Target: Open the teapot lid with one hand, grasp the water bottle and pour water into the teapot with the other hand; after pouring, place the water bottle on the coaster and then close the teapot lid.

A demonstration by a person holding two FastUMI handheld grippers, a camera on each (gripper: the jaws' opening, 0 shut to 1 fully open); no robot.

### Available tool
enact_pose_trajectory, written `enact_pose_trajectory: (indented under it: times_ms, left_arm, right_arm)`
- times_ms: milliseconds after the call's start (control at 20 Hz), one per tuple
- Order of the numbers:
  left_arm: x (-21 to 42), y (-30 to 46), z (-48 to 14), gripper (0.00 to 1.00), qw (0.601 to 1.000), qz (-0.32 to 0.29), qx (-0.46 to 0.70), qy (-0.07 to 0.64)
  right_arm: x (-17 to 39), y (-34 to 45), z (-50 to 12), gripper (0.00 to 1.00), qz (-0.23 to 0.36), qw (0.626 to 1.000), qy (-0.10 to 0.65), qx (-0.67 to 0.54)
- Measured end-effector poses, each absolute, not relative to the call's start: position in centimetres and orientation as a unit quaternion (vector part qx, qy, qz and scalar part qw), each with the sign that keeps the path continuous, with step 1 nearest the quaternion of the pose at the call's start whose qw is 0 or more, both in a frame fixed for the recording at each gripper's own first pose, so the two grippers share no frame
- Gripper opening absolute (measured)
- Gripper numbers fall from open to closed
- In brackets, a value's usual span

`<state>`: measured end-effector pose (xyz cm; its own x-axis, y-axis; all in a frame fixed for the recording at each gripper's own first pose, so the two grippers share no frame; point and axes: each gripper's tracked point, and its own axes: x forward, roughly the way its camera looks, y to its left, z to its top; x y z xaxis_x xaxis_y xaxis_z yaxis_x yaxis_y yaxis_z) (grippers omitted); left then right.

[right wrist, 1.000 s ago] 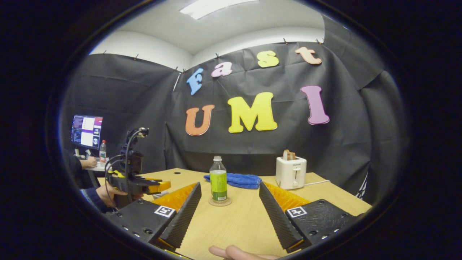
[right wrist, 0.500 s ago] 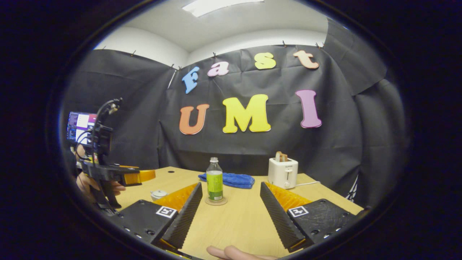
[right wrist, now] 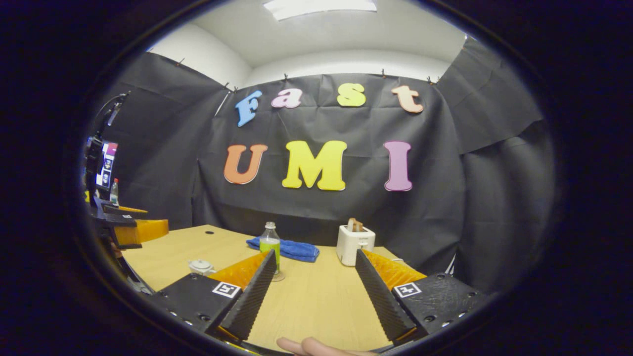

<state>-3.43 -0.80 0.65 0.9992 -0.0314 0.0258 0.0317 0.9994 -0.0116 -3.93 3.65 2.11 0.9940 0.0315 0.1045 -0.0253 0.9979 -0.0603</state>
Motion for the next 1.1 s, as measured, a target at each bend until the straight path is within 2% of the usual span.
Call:
enact_pose_trajectory:
  times_ms: [1100]
  left_arm:
    - [-3.1,-0.5,1.8,0.98,1.000,-0.014,0.022,-0.007]
  right_arm:
    - [-4.0,1.6,2.6,0.95,-0.004,0.998,-0.046,-0.030]
